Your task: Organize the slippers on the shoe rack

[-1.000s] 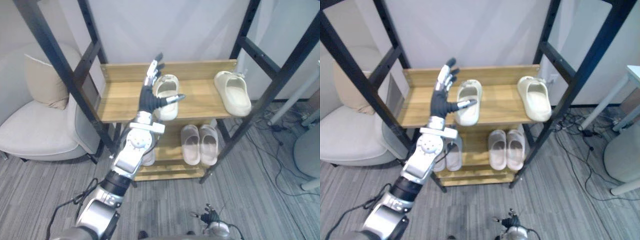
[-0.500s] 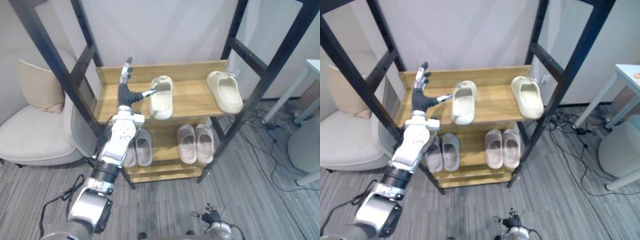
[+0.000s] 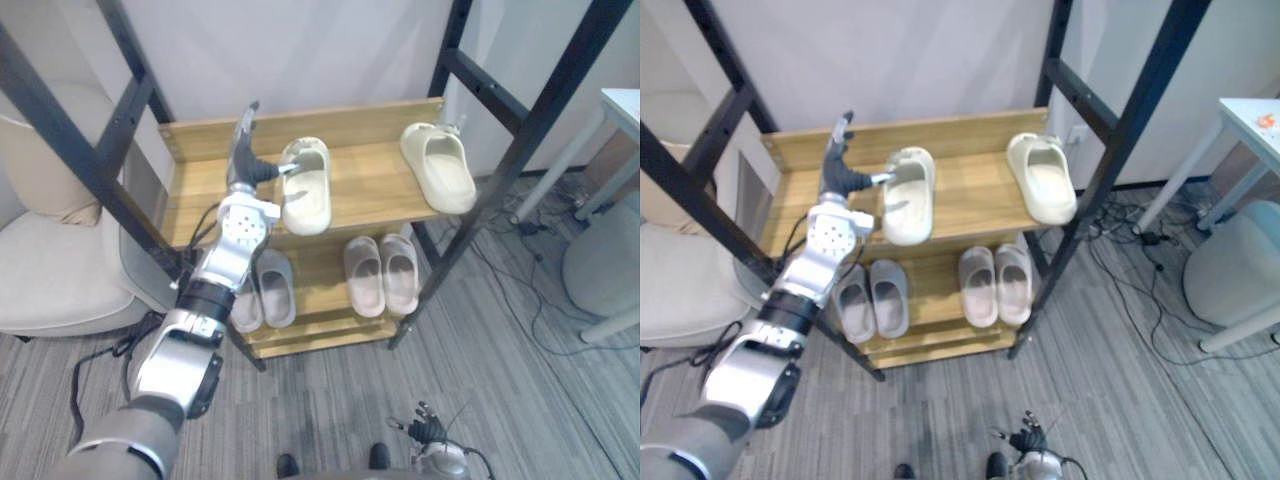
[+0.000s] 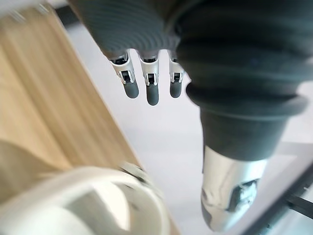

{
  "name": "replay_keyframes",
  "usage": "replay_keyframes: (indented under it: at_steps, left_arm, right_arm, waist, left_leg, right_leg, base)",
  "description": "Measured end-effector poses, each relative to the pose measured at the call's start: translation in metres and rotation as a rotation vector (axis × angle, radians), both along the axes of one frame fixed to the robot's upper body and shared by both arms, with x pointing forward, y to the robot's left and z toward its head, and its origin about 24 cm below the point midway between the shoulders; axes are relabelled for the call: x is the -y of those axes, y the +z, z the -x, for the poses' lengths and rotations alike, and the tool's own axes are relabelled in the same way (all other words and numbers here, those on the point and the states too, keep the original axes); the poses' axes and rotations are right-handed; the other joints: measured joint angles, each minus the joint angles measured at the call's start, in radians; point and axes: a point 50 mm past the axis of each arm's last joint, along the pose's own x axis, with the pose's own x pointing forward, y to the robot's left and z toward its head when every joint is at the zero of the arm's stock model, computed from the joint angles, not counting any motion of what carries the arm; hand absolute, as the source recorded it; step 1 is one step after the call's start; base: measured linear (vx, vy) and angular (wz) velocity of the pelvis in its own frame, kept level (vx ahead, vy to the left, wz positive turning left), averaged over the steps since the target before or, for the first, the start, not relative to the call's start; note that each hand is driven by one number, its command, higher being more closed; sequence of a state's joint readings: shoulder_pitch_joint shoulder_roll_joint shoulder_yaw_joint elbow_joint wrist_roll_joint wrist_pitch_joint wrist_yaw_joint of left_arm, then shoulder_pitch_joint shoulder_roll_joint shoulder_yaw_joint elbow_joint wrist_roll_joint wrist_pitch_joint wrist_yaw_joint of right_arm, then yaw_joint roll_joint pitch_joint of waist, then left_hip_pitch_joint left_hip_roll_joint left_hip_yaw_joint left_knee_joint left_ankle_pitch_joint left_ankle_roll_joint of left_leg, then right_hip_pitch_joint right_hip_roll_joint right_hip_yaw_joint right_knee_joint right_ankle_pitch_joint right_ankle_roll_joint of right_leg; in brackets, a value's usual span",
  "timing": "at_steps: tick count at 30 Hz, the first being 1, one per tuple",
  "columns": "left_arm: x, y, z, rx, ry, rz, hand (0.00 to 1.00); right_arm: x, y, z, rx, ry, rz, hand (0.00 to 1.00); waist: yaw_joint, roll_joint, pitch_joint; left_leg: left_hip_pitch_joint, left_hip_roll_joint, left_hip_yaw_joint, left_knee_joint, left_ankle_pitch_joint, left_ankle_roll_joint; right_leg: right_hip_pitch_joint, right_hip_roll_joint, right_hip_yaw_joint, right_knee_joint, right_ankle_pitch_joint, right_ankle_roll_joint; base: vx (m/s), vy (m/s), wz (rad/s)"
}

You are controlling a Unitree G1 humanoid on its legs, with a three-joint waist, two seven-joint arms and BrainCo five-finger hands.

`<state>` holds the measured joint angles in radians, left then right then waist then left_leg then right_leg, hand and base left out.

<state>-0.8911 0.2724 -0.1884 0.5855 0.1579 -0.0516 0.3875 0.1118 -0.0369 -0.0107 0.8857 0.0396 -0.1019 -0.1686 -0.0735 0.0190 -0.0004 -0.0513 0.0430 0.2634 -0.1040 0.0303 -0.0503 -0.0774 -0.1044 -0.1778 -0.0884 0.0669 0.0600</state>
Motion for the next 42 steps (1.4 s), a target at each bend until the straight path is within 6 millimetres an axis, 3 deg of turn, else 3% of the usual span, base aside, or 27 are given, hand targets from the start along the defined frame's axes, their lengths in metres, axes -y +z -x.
replay_keyframes:
  at_steps: [5, 13, 32, 42]
  left_arm:
    - [0.026, 0.013, -0.002, 0.018, -0.054, 0.029, 0.0]
    - [0.036, 0.021, -0.008, 0.009, -0.06, 0.02, 0.0]
    - [0.016, 0.032, -0.01, 0.037, 0.045, 0.101, 0.0]
    - [0.009, 0.036, -0.01, 0.049, 0.086, 0.094, 0.0]
  right_arm:
    - [0.0, 0.005, 0.003, 0.039, -0.041, -0.008, 0.0]
    - [0.0, 0.009, 0.004, 0.067, -0.055, -0.008, 0.0]
    - [-0.006, 0.013, 0.0, 0.102, -0.048, -0.019, 0.0]
    - [-0.015, 0.019, -0.01, 0.146, 0.0, -0.033, 0.0]
  waist:
    - [0.0, 0.003, 0.002]
    - [0.001, 0.005, 0.002]
    - [0.011, 0.002, 0.006]
    - [0.015, -0.007, 0.037]
  left_leg:
    - [-0.005, 0.003, 0.006, 0.0, 0.0, 0.0]
    - [-0.016, 0.008, 0.033, 0.0, 0.0, 0.0]
    - [-0.054, 0.011, 0.054, 0.0, 0.002, 0.0]
    - [-0.086, 0.011, 0.05, 0.0, 0.005, 0.004]
  right_leg:
    - [-0.009, -0.002, 0.007, 0.002, 0.002, -0.001]
    - [-0.045, -0.001, 0.027, 0.026, 0.002, -0.002]
    - [-0.095, -0.001, 0.039, 0.034, 0.009, -0.003]
    - [-0.128, -0.002, 0.032, 0.042, 0.009, -0.003]
  base:
    - [-0.03, -0.014, -0.04]
    - [-0.02, -0.009, -0.09]
    - [-0.01, -0.005, -0.03]
    - [0.0, -0.005, 0.02]
